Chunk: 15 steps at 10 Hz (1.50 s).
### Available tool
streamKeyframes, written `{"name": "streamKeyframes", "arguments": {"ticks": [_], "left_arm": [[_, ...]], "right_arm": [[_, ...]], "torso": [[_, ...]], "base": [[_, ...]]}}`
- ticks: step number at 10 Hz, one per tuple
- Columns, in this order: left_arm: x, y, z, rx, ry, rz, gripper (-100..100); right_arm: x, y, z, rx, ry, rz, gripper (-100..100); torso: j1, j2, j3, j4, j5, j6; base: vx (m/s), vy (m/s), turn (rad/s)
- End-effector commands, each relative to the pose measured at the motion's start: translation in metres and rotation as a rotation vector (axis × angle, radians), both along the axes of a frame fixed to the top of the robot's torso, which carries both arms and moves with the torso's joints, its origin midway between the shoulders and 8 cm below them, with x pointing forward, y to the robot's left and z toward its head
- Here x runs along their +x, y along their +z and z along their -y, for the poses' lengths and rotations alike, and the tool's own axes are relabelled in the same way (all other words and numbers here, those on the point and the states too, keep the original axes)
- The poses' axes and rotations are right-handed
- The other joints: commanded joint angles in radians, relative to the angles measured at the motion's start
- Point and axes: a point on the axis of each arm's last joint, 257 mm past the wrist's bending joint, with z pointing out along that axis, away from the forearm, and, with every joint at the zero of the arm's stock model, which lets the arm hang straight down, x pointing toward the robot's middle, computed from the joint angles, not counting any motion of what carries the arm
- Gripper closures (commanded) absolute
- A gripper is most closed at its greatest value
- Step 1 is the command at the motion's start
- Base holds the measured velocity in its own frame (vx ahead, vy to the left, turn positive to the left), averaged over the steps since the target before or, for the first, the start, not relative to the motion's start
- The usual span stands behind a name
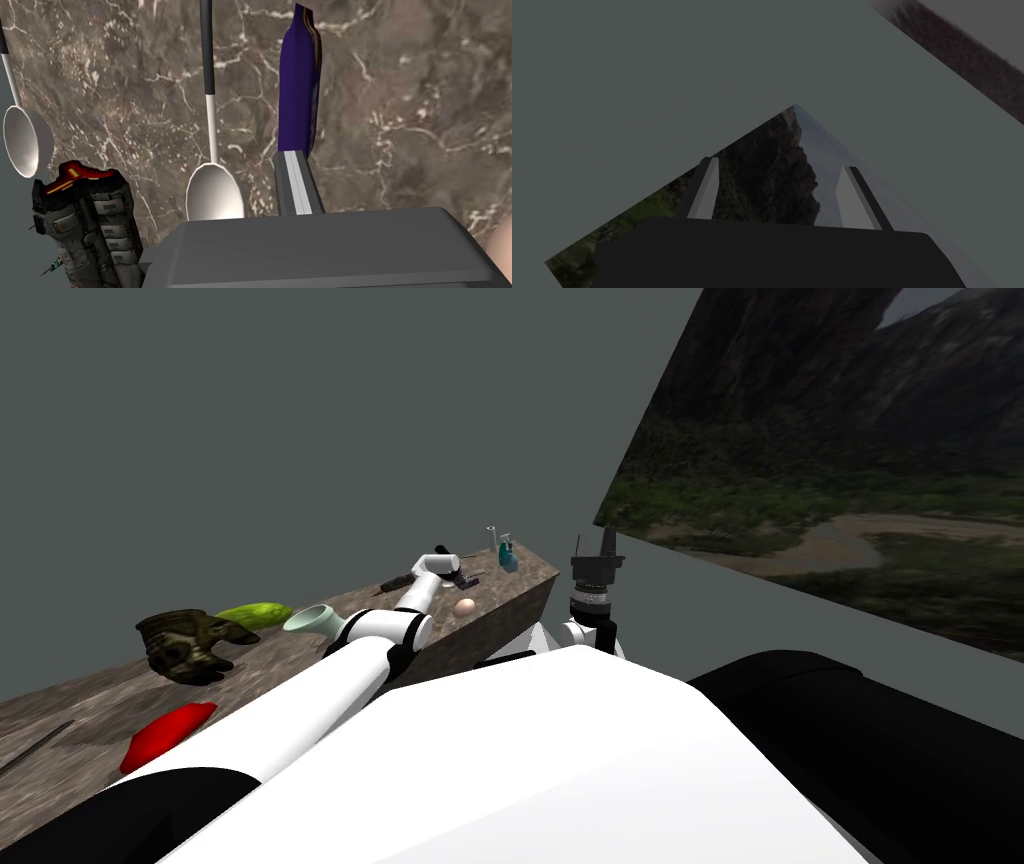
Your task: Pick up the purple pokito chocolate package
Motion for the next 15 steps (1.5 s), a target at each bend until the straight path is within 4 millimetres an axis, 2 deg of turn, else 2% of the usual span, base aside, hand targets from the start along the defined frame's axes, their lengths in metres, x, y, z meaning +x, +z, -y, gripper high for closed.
{"name": "streamKeyframes", "arguments": {"ticks": [1, 2, 4, 5, 6, 13, 14, 15], "left_arm": [[0.003, 0.007, -0.012, 0.010, -0.002, 0.000, -100], [0.004, 0.010, -0.018, 0.015, -0.001, -0.002, -100], [0.006, 0.020, -0.043, 0.032, 0.003, -0.016, -100], [0.006, 0.020, -0.043, 0.032, 0.003, -0.016, -100], [0.005, 0.026, -0.064, 0.044, 0.008, -0.029, -100], [-0.003, 0.051, -0.132, 0.066, 0.026, -0.076, -100], [-0.007, 0.055, -0.148, 0.066, 0.031, -0.088, -100], [-0.007, 0.055, -0.148, 0.066, 0.031, -0.088, -100]], "right_arm": [[0.000, 0.000, 0.000, 0.000, 0.000, 0.000, 0], [0.000, 0.000, 0.000, 0.000, 0.000, 0.000, 0], [0.000, 0.000, 0.000, 0.000, 0.000, 0.000, 0], [0.000, 0.000, 0.000, 0.000, 0.000, 0.000, 0], [0.000, 0.000, 0.000, 0.000, 0.000, 0.000, 0], [0.000, 0.000, 0.000, 0.000, 0.000, 0.000, 0], [0.000, 0.000, 0.000, 0.000, 0.000, 0.000, 0], [0.000, 0.000, 0.000, 0.000, 0.000, 0.000, 0]], "torso": [[0.000, 0.000, 0.000, 0.000, 0.000, 0.000], [-0.006, 0.004, 0.002, 0.001, -0.001, 0.001], [-0.010, 0.009, 0.005, 0.002, -0.002, 0.001], [-0.009, 0.007, 0.004, 0.002, -0.002, 0.001], [-0.006, 0.004, 0.003, 0.001, -0.002, 0.000], [-0.005, 0.003, 0.002, 0.001, -0.001, 0.000], [-0.006, 0.002, 0.001, 0.001, -0.001, 0.000], [-0.006, 0.002, 0.001, 0.001, -0.002, 0.001]], "base": [[-0.099, -0.109, -0.170], [-0.147, -0.150, -0.182], [-0.115, -0.142, -0.206], [-0.035, -0.082, -0.024], [-0.041, -0.100, -0.180], [-0.027, -0.102, -0.163], [-0.010, -0.114, -0.202], [-0.007, -0.078, -0.085]]}}
